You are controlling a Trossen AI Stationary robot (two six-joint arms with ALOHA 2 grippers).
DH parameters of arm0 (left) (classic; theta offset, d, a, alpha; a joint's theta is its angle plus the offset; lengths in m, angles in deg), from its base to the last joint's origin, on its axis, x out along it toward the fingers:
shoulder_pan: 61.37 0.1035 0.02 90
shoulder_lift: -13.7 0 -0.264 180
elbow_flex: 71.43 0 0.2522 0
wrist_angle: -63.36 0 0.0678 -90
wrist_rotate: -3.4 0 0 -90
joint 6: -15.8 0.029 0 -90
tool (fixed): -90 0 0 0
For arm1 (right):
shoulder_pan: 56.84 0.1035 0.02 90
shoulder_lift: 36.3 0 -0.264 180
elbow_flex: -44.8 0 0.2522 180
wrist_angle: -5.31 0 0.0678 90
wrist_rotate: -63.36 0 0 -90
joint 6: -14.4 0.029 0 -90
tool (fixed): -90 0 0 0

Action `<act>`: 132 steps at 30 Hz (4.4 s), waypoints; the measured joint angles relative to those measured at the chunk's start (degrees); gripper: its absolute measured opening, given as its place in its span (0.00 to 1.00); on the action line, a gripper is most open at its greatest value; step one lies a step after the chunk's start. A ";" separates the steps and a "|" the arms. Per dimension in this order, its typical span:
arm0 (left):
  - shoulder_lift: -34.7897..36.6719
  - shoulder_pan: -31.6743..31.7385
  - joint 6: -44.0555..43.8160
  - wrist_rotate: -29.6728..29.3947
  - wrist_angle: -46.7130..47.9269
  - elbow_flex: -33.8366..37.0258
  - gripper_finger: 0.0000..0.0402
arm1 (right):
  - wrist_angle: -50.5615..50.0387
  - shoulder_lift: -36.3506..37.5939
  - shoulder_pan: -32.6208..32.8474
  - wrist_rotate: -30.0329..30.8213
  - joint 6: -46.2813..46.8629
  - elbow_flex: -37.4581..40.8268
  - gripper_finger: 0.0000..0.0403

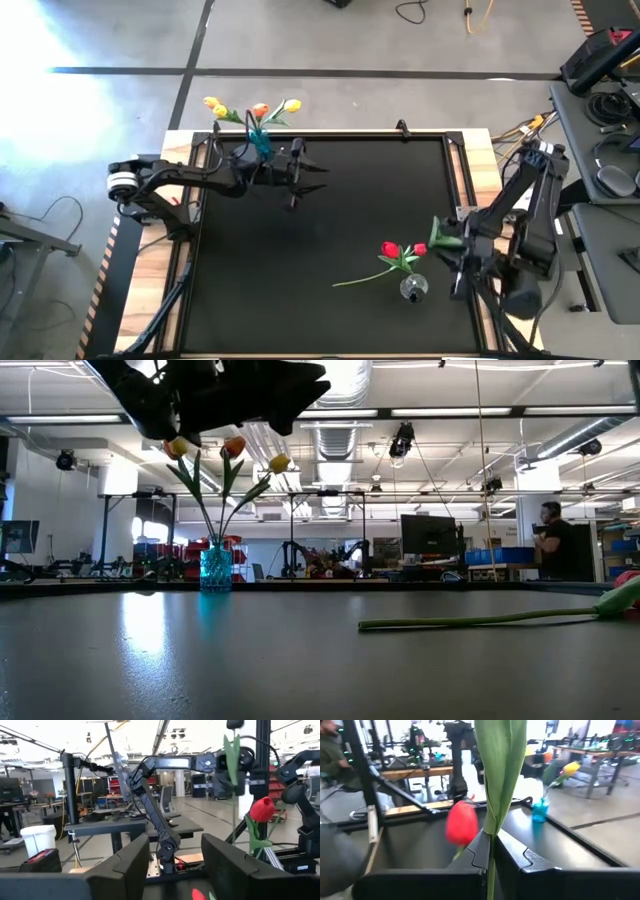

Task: Sort flowers into vase by color
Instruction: Put the black flower into the transparent vase, then put the red flower into the transparent vase

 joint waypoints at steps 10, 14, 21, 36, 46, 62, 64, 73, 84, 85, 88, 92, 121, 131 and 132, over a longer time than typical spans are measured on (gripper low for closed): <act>1.01 -0.29 -1.91 -0.32 0.23 1.42 0.41 | -0.27 -6.02 1.90 -5.16 9.31 0.00 0.03; 1.01 -0.33 -1.92 -0.31 0.22 1.42 0.41 | -0.33 -6.24 1.90 -6.77 10.63 -0.24 0.03; 0.98 -0.33 -1.92 -0.31 0.38 1.44 0.41 | -0.65 -6.24 1.88 -9.02 10.68 -0.30 0.03; 0.98 -0.33 -1.92 -0.31 0.61 1.44 0.41 | -1.06 -7.02 1.86 -11.04 7.40 -0.63 0.03; 0.94 -0.33 -1.91 -0.29 0.66 1.43 0.41 | -0.37 -6.99 1.40 -8.89 3.35 -0.63 0.03; 0.94 -0.33 -1.90 -0.15 1.31 1.42 0.41 | -0.18 -6.70 0.24 -15.30 1.59 -5.01 0.03; 0.94 -0.33 -1.90 -0.13 1.44 1.42 0.41 | -0.87 -6.94 0.24 -15.94 3.05 -4.32 0.03; 0.94 -0.34 -1.90 -0.13 1.68 1.42 0.41 | -1.25 -9.68 0.24 -16.65 5.09 -3.41 0.03; 0.94 -0.34 -1.88 -0.13 1.75 1.42 0.41 | -2.18 -14.76 0.43 -13.29 3.97 -3.39 0.03; 0.94 -0.35 -1.88 -0.13 1.75 1.42 0.41 | -2.15 -14.87 0.52 -12.60 3.99 -3.39 0.03; 0.92 -0.35 -1.88 -0.13 1.75 1.42 0.41 | -2.17 -14.87 0.78 -11.23 3.82 -3.39 0.03; 0.94 -0.35 -1.88 -0.13 1.90 1.42 0.41 | -2.17 -14.80 1.54 -9.04 3.16 -3.38 0.03; 0.92 -0.35 -1.66 -0.13 1.99 1.42 0.41 | -7.01 -15.16 2.95 -15.94 16.69 -3.71 0.32; 0.92 -0.33 -1.66 -0.13 2.39 1.42 0.41 | -8.58 -15.01 2.95 -16.08 17.20 -4.43 0.26; 0.92 -0.35 -1.66 -0.11 2.48 1.42 0.41 | -8.78 -14.98 2.95 -16.12 17.20 -4.58 0.24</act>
